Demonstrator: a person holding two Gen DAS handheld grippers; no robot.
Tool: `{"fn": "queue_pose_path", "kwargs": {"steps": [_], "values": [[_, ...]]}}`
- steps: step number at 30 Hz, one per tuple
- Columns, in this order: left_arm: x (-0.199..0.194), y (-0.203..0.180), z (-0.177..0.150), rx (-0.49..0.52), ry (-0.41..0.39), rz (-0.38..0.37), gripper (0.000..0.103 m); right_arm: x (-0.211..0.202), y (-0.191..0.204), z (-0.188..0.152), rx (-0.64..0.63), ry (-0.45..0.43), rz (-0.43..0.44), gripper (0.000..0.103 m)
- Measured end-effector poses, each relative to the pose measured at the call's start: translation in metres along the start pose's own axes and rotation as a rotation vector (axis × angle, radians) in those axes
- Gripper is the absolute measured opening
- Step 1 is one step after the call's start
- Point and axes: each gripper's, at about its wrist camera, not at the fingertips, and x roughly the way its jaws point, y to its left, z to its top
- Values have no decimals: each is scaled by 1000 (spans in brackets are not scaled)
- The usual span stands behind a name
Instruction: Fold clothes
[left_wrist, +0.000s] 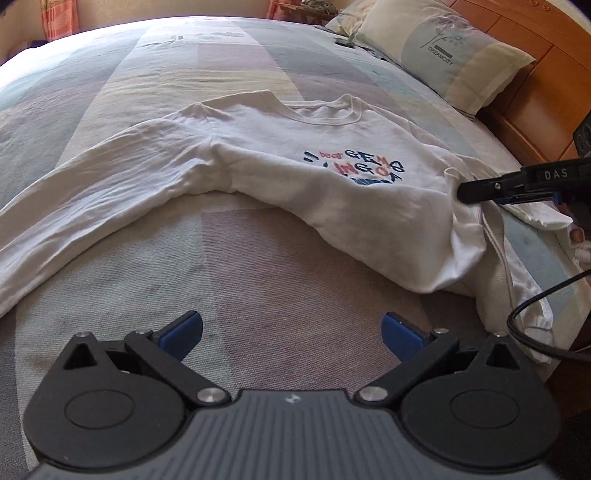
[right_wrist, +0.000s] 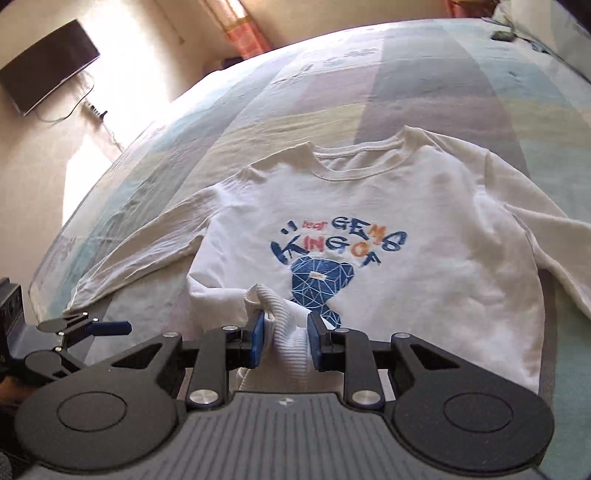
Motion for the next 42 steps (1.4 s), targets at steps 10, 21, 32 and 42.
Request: {"fn": "queue_pose_path", "kwargs": {"steps": [10, 21, 32, 42], "values": [[18, -38, -1, 48, 54, 1, 102, -24, -29, -8, -36, -60, -142, 47], [12, -51, -14, -50, 80, 130, 102, -11, 68, -37, -947, 54, -5, 56], [-26, -33, -47, -221, 40, 228, 102, 32, 87, -67, -1278, 218, -61, 8], [-33, 14, -60, -198, -10, 151, 102, 33, 96, -52, -1112, 267, -207, 14]]}}
